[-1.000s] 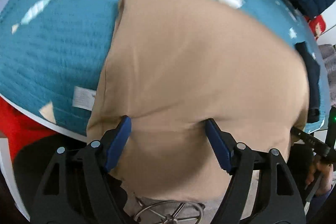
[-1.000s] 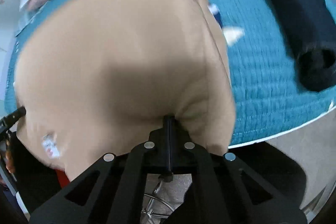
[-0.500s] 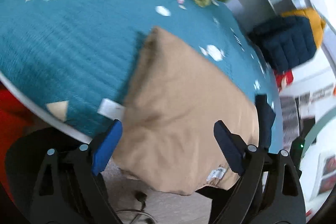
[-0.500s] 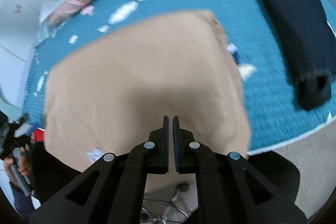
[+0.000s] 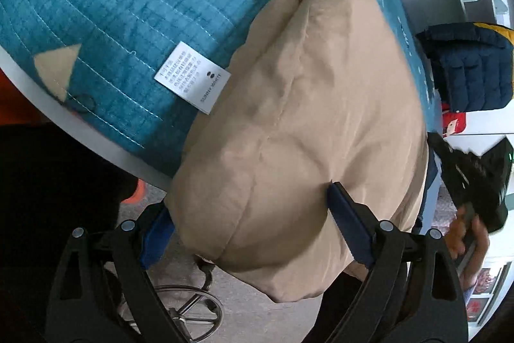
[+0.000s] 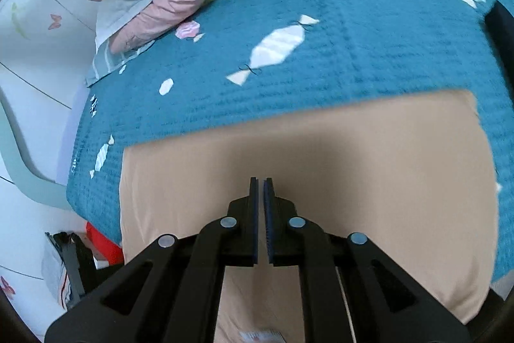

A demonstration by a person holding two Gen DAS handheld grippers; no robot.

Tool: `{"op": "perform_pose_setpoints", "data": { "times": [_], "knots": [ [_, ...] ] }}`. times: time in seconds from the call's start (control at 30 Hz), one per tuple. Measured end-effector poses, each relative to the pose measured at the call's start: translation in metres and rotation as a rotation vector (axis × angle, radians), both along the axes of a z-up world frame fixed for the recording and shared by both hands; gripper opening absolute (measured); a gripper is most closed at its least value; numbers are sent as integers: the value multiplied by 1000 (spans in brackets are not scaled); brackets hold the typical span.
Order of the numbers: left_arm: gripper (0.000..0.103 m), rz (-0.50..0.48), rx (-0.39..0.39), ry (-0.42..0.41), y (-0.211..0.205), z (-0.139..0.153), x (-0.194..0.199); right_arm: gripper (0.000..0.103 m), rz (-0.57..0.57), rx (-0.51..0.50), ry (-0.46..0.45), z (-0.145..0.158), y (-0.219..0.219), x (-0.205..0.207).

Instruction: Fold large clothes

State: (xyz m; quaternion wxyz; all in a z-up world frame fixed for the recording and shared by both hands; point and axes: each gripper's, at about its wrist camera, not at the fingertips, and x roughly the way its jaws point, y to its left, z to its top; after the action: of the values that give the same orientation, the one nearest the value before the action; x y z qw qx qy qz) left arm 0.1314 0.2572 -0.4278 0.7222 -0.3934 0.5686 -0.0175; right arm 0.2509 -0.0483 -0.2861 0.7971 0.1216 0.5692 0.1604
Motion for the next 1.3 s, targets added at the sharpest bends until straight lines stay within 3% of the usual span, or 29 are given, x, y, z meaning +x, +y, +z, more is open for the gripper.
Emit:
{"op": "perform_pose_setpoints", "data": {
  "times": [0.17, 0.27, 0.37, 0.4, 0.43, 0.47, 0.63, 0.73, 0.8, 0.87, 0.97, 1.17, 1.27, 1.3],
  "knots": [
    [80, -3, -16, -18, 9, -2, -5, 3, 7, 22, 40, -26, 10, 20],
    [79, -18, -16, -24, 21, -3, -8, 0, 3, 51, 134, -59, 11, 31],
    [73, -22, -12, -33, 17, -1, -1, 0, -34, 104, 161, -78, 3, 39],
    [69, -30, -10, -42, 16, 1, 1, 0, -51, 115, 175, -79, 2, 40],
    [56, -38, -12, -54, 15, 5, 4, 0, -48, 108, 180, -76, 3, 40],
    [49, -49, -11, -71, 13, 10, 5, 0, -35, 93, 175, -69, 4, 39],
    [34, -46, 3, -115, 12, 25, 2, 3, 14, 103, 177, -32, 3, -3],
    [31, -49, -4, -133, 9, 32, 1, 0, 31, 57, 225, -41, 7, -34],
    [30, -58, -18, -159, 6, 40, 1, 0, 31, 7, 203, -56, 9, -42],
    [28, -75, -19, -191, -1, 51, 2, 0, 9, 21, 175, -70, 9, -42],
    [26, -97, -21, -244, -12, 72, 5, 0, 27, -26, 140, -66, 18, -41],
    [25, -135, -26, -303, -33, 103, 16, 4, 2, 36, 133, -34, -2, -77],
    [25, -163, -28, -319, -43, 111, 20, 4, -38, 98, 227, -51, -9, -99],
    [26, -177, -29, -320, -47, 113, 23, 0, -40, 95, 241, -59, -10, -102]
  ]
}}
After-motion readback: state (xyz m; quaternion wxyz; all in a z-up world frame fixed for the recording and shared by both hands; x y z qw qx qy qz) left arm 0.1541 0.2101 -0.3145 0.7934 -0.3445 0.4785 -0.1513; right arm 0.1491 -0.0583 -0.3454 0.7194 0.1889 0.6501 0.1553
